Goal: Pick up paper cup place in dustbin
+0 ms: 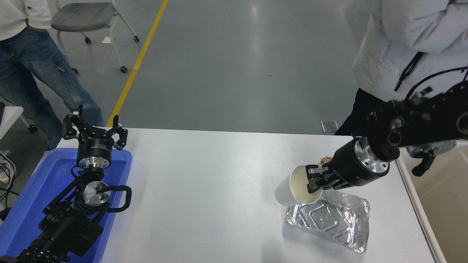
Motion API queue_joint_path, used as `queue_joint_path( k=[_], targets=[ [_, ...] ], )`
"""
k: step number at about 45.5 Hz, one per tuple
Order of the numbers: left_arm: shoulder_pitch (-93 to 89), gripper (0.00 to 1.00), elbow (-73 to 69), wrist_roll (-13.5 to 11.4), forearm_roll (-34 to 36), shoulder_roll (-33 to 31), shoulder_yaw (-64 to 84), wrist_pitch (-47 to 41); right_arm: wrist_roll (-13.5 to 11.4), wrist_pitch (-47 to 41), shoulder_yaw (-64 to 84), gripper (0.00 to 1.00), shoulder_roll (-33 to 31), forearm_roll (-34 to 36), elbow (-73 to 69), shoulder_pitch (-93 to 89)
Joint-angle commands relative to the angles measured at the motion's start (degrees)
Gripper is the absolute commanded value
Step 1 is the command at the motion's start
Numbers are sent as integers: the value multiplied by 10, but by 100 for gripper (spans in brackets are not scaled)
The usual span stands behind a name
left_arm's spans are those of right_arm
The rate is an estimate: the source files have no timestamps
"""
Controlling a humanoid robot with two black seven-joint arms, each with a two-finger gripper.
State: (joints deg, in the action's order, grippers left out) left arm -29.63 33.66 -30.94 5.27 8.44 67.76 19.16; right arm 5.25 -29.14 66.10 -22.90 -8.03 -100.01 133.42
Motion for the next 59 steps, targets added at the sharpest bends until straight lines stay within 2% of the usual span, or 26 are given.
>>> queue_joint_path(
  k=[1,9,17,24,33,37,44,48,53,59],
  targets=[
    [0,99,0,0,0,0,0,0,-1,-114,27,0,-21,-4,0,140],
    [0,99,0,0,0,0,0,0,-1,-119,47,0,-37,-5,0,183],
    [0,99,0,0,0,0,0,0,-1,-90,106,0,-115,-16,42,222],
    [-1,99,0,0,0,0,0,0,-4,12,141,0,-200,-16,138,221],
    [-1,99,0,0,0,0,0,0,-32,127,166,0,-321,-17,201,178],
    [-1,99,0,0,0,0,0,0,-42,212,143,0,-399,-17,226,99],
    [-1,99,0,0,0,0,0,0,-42,318,27,0,-485,-13,264,-80],
    [-1,99,0,0,0,0,0,0,-41,386,-69,0,-494,2,293,-200],
    [-1,99,0,0,0,0,0,0,-40,409,-190,0,-488,42,347,-350],
    [-1,99,0,0,0,0,0,0,-41,428,-291,0,-437,78,445,-492]
  ],
)
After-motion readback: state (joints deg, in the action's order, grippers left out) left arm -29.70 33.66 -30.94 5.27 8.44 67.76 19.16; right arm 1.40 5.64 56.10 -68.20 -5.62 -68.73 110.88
